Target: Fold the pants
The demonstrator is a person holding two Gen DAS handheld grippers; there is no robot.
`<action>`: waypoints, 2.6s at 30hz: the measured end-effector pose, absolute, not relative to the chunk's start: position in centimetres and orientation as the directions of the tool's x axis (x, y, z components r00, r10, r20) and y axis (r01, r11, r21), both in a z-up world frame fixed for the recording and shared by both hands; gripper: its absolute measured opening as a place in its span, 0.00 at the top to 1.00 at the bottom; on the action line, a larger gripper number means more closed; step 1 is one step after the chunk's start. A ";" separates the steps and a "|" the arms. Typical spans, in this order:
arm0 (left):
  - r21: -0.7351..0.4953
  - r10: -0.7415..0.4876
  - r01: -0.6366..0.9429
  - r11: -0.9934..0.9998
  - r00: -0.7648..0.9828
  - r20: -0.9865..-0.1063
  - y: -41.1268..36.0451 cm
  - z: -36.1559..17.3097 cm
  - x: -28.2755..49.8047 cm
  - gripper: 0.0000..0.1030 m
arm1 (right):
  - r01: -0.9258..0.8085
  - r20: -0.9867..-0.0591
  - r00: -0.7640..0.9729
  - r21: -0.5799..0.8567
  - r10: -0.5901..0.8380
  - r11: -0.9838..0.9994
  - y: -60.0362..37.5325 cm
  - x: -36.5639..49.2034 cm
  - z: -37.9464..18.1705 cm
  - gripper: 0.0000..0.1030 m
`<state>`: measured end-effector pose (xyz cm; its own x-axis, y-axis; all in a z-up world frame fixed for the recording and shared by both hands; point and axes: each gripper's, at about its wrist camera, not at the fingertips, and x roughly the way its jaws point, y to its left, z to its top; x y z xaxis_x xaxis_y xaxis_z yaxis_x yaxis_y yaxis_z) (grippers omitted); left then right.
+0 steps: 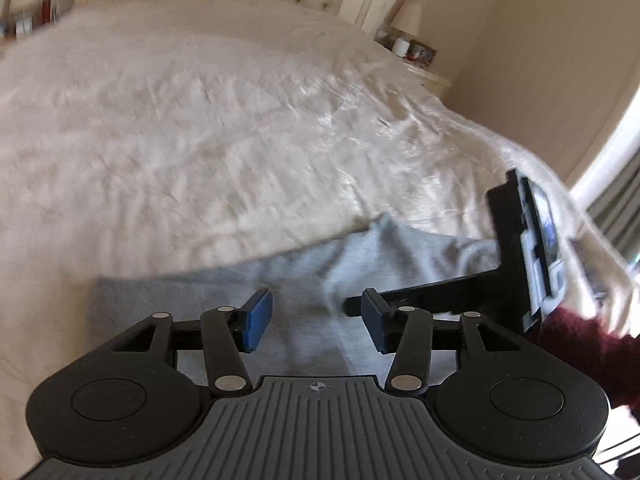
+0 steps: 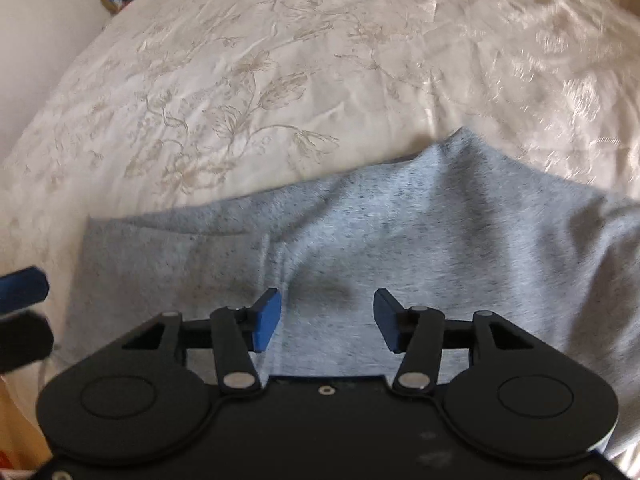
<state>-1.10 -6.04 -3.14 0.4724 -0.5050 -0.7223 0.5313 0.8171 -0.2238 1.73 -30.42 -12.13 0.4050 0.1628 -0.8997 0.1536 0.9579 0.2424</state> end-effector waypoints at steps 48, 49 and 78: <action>-0.064 -0.168 0.251 0.966 0.417 -0.893 -2.2 -13.5 13.7 0.41 | 0.042 -0.968 0.253 0.021 0.009 0.999 -27.1 1.3 -15.7 0.80; -0.049 -0.153 0.241 0.969 0.433 -0.888 -2.0 -13.0 14.1 0.42 | 0.048 -0.968 0.249 0.021 0.008 0.999 -27.2 1.3 -15.7 0.79; 0.003 -0.178 0.382 0.924 0.440 -0.880 -2.3 -12.2 -1.6 0.20 | 0.116 -0.897 0.409 0.235 0.170 0.965 -29.4 1.0 -8.8 0.92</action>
<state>-1.65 -2.25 -12.17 0.4402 -0.1784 -0.8800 0.3816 0.9243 0.0035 1.01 -29.37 -8.81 0.4086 0.1695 -0.8968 0.1164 0.9649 0.2354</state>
